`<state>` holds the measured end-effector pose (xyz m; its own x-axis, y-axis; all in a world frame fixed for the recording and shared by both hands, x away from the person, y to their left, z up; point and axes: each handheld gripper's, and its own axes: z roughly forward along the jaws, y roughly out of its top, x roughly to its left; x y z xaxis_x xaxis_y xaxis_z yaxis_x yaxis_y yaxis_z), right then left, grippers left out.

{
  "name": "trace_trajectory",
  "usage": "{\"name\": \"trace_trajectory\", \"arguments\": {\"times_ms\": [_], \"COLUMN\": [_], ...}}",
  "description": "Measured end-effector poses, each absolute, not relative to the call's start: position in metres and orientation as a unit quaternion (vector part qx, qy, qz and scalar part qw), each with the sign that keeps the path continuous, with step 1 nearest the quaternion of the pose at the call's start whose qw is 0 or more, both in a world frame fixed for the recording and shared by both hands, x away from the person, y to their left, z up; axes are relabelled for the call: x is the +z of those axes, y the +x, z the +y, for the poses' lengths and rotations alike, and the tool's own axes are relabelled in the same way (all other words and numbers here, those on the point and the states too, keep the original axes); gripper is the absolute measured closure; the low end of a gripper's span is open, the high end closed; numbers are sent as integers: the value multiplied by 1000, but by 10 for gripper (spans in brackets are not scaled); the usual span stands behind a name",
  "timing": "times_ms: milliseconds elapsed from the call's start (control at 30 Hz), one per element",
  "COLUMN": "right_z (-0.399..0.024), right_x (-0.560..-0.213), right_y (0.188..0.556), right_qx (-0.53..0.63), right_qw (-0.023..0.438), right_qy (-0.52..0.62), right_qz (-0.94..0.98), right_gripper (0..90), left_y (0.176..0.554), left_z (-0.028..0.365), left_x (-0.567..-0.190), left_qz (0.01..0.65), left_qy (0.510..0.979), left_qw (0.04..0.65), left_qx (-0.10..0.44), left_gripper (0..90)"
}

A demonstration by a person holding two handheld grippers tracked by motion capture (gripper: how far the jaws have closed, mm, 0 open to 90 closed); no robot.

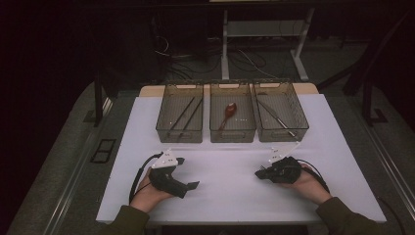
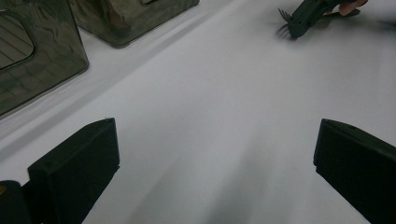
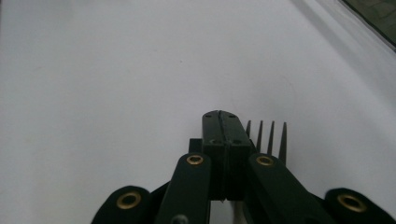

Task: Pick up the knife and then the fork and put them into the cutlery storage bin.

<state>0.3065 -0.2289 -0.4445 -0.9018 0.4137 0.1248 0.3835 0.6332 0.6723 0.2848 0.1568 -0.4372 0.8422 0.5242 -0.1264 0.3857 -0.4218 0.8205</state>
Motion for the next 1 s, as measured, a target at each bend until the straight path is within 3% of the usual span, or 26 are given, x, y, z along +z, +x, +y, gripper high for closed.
{"name": "trace_trajectory", "arguments": {"times_ms": [333,600,1000], "right_z": [-252,-262,-261], "right_x": [-408,-405,-416], "right_y": [297,301,308], "right_qx": [341,247,138], "right_qw": [5,8,-14], "right_qy": [249,281,273], "right_qz": [906,927,952], "right_gripper": [635,633,715], "left_y": [285,285,285], "left_z": [157,156,155], "left_x": [-437,-438,-438], "left_qz": [269,269,266], "left_qy": [840,841,841], "left_qw": [465,464,465], "left_qx": [75,73,71], "left_gripper": [0,0,0]}}
